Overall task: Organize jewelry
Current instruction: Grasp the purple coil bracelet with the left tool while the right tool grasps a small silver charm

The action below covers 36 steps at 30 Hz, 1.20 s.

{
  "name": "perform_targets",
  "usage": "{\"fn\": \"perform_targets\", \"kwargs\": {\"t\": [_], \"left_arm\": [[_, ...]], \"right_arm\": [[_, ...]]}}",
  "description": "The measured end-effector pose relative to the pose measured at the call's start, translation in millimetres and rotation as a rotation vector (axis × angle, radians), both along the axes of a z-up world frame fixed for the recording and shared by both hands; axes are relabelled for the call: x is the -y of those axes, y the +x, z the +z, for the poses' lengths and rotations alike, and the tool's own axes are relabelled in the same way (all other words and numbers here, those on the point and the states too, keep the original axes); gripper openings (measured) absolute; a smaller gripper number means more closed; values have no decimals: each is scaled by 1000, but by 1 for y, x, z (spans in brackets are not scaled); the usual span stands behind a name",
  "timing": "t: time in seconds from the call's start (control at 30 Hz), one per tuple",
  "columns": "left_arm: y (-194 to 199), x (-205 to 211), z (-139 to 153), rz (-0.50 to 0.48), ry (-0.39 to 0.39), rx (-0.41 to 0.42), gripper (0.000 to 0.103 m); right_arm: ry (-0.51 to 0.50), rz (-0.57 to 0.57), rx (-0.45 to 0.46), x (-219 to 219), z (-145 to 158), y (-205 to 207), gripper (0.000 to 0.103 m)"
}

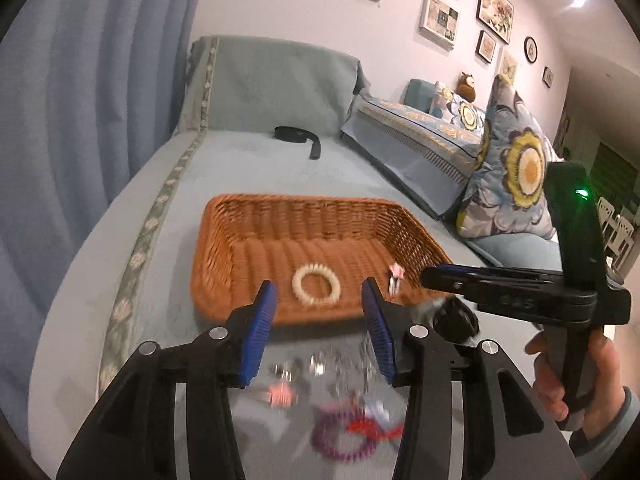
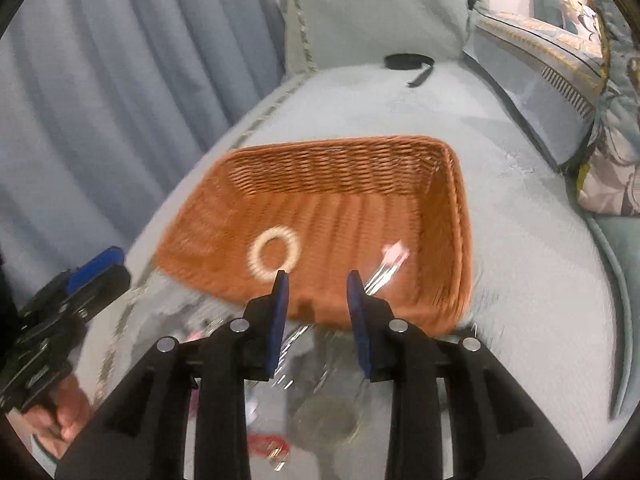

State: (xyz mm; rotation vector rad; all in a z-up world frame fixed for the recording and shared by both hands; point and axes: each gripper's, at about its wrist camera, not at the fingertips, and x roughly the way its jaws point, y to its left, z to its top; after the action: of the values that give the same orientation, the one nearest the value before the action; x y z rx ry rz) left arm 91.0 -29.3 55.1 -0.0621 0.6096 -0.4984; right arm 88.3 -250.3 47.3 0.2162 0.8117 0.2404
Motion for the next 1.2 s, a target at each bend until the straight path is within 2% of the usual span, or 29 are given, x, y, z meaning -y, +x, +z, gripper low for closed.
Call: {"fn": "perform_targets", "kwargs": {"t": [0.2,0.3,0.4,0.5,0.57,0.8,0.87,0.97,1.13,1.2], "left_arm": [[-38,-26,-29,21,-45,-74,43],[-44,-29,-47,19,-43,-114,43],[-42,-25,-63,12,-7,-141,42],[-36,-23,-78,5,-10,-181,41],[-33,-23,-84,4,-8,-200,41],[-32,-14,-93,-18,16,-212,41],[-31,-14,-94,-20,14,-218,41],[-32,-13,-94,-28,14,-220,41],[-32,-8,-95,-43,18,-227,41],[-33,-6,-97,-50,27,-228,41]], "right_arm": [[36,77,9,-16,-24,-58,27],[25,71,14,-20,-41,-76,27],[6,69,21,-18,-54,-87,27],[-44,109,27,-26,-57,-89,27],[-25,145,29,-31,-57,-88,27],[-65,223,18,-56,-62,-82,27],[-111,248,24,-68,-61,-81,27],[-179,261,28,-80,-65,-79,27],[-202,247,-11,-86,-78,-69,27],[-203,240,-3,-85,-78,-69,21]]}}
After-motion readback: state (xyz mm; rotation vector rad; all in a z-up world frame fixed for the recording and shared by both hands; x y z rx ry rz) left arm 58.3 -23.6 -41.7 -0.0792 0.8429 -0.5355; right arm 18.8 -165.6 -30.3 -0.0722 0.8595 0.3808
